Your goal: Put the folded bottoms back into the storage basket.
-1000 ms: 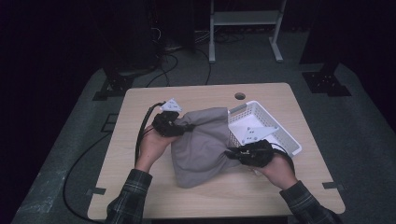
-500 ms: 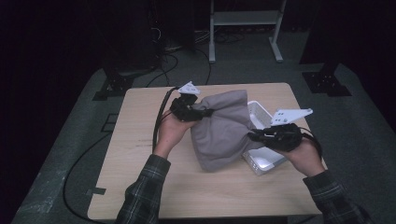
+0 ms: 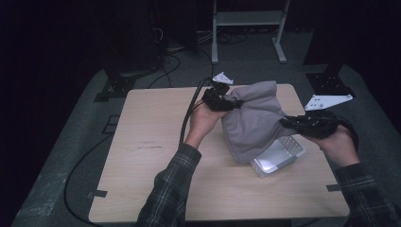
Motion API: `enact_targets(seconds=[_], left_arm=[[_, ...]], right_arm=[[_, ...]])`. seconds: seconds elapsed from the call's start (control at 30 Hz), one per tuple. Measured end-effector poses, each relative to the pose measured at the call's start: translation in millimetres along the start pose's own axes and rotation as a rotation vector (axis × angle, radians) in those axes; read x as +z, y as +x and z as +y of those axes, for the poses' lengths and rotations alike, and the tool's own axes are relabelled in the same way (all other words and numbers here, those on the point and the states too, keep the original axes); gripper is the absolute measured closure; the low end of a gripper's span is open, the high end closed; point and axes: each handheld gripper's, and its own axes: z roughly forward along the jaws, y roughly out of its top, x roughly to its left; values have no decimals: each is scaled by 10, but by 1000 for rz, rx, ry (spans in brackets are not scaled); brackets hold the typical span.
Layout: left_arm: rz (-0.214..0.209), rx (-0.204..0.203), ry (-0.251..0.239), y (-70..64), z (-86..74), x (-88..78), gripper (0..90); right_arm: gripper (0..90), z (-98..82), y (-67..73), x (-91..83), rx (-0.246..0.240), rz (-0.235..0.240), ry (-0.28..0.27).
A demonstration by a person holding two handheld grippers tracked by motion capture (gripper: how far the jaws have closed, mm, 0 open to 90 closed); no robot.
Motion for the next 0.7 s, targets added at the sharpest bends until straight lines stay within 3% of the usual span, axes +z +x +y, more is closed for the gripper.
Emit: enact_targets(seconds=[0.2, 0.3, 0.53, 0.7], left_arm=[[6, -33, 9, 44, -108, 341, 723], [0, -81, 25, 107, -265, 516, 722], [6, -135, 74, 183, -497, 675, 720], [13, -162, 109, 206, -568, 718, 713]], right_arm=[[811, -266, -237, 171, 40, -13, 57], [810, -377, -303, 304, 44, -11, 90], [809, -526, -405, 580, 38, -5, 173], [808, -570, -419, 699, 29, -2, 209]])
